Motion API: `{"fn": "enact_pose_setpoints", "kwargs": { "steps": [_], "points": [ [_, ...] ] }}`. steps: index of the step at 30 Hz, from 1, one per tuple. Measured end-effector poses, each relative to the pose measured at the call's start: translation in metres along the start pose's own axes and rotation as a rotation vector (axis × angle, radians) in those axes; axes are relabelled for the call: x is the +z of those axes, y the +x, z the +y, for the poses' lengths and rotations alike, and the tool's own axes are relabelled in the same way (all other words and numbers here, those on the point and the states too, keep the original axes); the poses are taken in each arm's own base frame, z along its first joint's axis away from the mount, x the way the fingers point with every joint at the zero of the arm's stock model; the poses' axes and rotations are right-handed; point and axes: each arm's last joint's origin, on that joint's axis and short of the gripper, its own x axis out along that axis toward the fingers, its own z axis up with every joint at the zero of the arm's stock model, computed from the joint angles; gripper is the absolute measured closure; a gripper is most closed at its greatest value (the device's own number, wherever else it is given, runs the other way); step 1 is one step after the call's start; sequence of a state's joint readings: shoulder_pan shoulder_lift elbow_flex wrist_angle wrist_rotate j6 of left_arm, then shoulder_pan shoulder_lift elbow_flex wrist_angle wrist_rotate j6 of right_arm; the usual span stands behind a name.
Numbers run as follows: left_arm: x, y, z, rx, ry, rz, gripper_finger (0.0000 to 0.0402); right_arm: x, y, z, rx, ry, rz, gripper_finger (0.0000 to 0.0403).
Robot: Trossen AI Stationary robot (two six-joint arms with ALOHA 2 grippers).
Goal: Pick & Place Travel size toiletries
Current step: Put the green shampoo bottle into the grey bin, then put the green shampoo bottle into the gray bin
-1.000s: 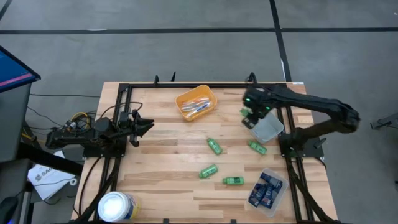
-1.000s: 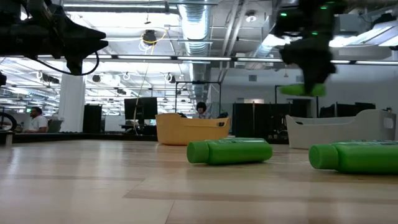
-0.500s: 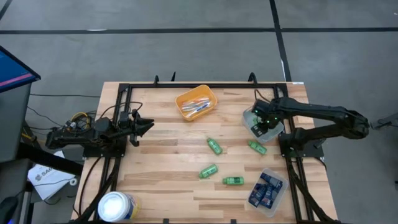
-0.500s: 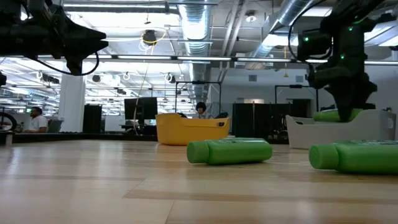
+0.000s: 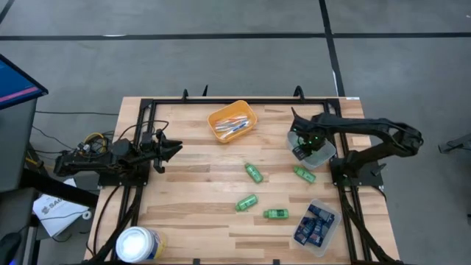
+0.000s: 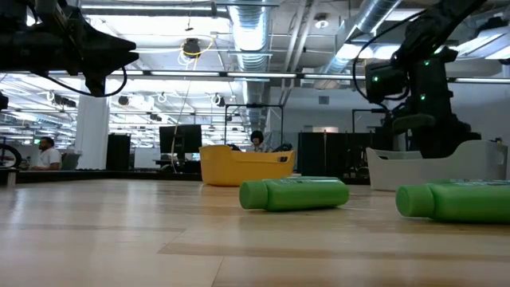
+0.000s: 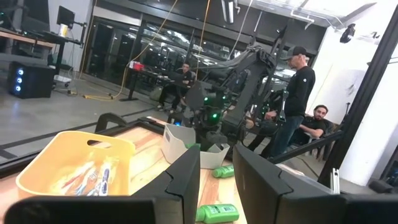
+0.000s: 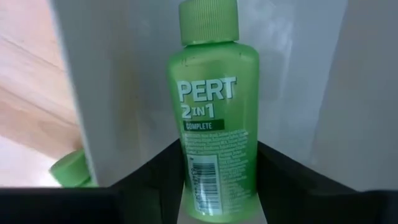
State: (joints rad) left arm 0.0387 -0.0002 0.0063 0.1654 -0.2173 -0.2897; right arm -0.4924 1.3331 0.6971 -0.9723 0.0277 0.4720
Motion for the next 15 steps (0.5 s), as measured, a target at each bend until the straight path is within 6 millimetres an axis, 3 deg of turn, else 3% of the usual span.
{"fn": "enact_pose_setpoints", "kwargs": {
  "steps": [11, 15],
  "points": [
    [0.000, 0.000, 0.000, -0.003, 0.000, 0.001, 0.0309, 0.003, 0.003, 0.001, -0.004, -0.010, 0.008, 0.0176],
    [0.000, 0.000, 0.000, -0.003, 0.000, 0.001, 0.0309, 0.006, -0.014, 0.003, 0.011, -0.031, -0.022, 0.0149]
  ]
}}
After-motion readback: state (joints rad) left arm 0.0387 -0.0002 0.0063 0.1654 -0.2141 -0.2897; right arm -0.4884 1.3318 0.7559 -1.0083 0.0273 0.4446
